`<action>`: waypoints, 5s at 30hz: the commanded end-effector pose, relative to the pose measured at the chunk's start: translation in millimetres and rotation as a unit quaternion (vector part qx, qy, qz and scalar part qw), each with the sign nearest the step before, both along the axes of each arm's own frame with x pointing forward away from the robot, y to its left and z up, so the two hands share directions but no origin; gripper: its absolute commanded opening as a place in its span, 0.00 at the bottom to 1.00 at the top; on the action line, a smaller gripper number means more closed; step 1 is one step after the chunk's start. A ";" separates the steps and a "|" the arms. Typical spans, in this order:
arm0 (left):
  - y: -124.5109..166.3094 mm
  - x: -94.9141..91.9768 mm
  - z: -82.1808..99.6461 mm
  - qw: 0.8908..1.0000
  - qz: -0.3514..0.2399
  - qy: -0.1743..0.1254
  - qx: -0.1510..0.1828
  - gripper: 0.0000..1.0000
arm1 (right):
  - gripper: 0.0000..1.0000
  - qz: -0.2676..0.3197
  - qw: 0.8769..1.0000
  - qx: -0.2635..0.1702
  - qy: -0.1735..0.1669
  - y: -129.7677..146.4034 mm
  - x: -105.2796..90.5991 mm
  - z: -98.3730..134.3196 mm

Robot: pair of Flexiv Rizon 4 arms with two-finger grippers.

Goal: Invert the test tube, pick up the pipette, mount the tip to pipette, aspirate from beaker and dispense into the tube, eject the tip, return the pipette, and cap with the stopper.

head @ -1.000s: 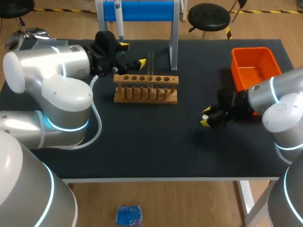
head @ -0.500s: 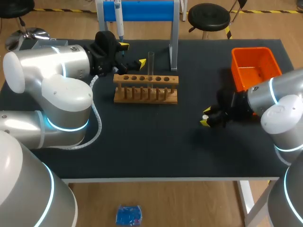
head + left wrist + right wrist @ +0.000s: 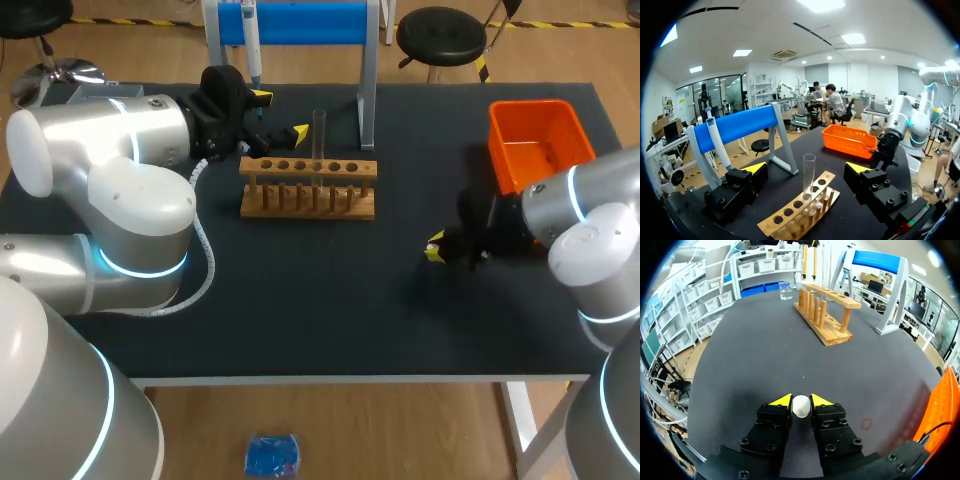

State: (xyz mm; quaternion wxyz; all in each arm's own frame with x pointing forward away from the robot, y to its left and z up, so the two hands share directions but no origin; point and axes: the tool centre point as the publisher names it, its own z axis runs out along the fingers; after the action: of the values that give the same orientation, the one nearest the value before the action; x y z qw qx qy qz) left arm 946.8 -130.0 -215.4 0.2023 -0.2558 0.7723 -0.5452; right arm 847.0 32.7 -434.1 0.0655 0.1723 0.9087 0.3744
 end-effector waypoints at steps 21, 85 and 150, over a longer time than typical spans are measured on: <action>0.4 0.1 0.3 1.000 0.000 0.001 0.001 1.00 | 0.00 -0.019 1.000 0.002 -0.013 1.6 11.4 77.4; 0.4 0.1 0.3 1.000 0.000 0.001 0.001 1.00 | 0.00 0.106 0.993 0.021 -0.043 181.8 132.8 231.0; 0.4 0.1 0.3 1.000 0.000 0.001 0.001 1.00 | 0.00 0.083 0.996 -0.007 0.021 194.1 139.1 185.0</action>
State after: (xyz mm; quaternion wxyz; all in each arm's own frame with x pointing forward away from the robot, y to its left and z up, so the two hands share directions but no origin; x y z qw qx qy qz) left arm 946.7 -129.9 -215.4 0.2023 -0.2558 0.7722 -0.5452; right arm 983.3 225.0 -240.4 0.0186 0.1038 0.9222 0.3720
